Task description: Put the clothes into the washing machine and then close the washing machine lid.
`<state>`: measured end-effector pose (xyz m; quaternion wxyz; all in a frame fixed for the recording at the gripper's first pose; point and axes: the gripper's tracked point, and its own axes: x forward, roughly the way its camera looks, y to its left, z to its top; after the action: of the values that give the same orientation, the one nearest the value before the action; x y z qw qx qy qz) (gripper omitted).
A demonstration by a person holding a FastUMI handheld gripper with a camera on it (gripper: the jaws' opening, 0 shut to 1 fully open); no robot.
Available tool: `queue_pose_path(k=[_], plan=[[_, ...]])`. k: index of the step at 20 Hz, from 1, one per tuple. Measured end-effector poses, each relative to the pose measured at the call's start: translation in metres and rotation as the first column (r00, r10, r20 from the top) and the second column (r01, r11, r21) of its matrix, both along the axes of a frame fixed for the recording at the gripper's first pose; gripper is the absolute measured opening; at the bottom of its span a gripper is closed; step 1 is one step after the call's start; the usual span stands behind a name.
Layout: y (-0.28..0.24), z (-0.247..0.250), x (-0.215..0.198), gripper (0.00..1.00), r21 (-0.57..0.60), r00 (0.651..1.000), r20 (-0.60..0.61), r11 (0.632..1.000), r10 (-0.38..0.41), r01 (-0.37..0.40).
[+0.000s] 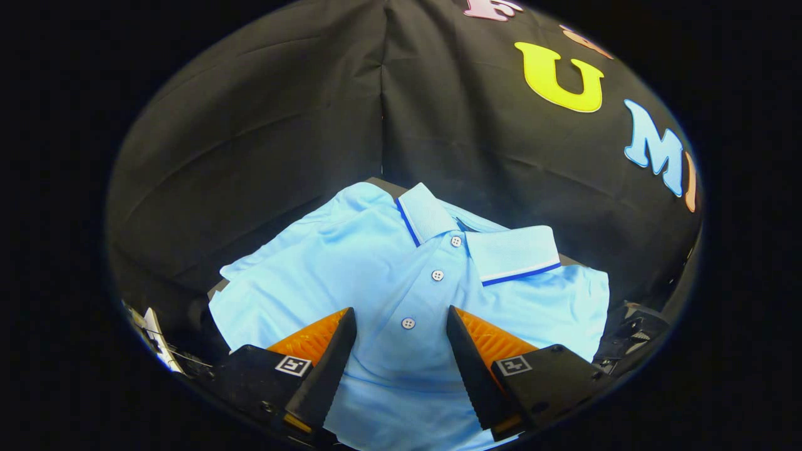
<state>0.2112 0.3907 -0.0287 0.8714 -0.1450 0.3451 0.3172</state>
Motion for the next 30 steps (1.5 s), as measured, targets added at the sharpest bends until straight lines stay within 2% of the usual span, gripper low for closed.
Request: queue_pose_path(k=[1, 3, 6, 7, 8, 9, 13, 21, 30], plan=[[-0.001, 0.002, 0.006, 0.7, 0.034, 0.999, 0.015, 0.999, -0.034, 0.034], [-0.004, -0.001, 0.002, 0.28, 0.082, 0.999, 0.008, 0.996, -0.04, 0.039], [-0.004, 0.003, 0.005, 0.28, 0.091, 0.999, 0.013, 0.995, -0.037, 0.035], [-0.007, 0.003, 0.005, 0.11, 0.085, 0.999, 0.013, 0.996, -0.033, 0.031], [-0.006, 0.01, 0.008, 0.11, 0.092, 0.999, 0.026, 0.995, -0.045, 0.042], [-0.004, 0.0, 0.009, 0.02, 0.095, 0.998, 0.024, 0.994, -0.052, 0.05], [-0.006, 0.02, 0.004, 0.01, 0.183, 0.996, 0.034, 0.98, -0.083, 0.076], [-0.023, 0.075, -0.008, 0.01, 0.333, 0.993, 0.112, 0.943, -0.046, 0.006], [-0.063, 0.12, -0.011, 0.01, 0.416, 0.987, 0.157, 0.908, -0.025, -0.043]])
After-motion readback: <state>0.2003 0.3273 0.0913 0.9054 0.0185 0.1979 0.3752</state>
